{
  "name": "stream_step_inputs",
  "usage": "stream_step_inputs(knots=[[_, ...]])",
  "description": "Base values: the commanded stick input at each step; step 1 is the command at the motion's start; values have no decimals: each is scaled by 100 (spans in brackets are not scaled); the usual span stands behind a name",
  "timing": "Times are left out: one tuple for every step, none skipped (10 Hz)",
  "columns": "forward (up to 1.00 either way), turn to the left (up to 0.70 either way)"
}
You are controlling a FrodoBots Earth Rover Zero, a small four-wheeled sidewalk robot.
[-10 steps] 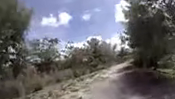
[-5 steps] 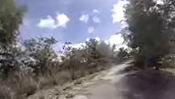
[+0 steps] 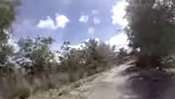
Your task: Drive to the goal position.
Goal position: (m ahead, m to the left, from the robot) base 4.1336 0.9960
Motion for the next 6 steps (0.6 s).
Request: stream_step_inputs(knots=[[70, 0], [70, 0], [70, 0], [70, 0], [70, 0], [70, 0]])
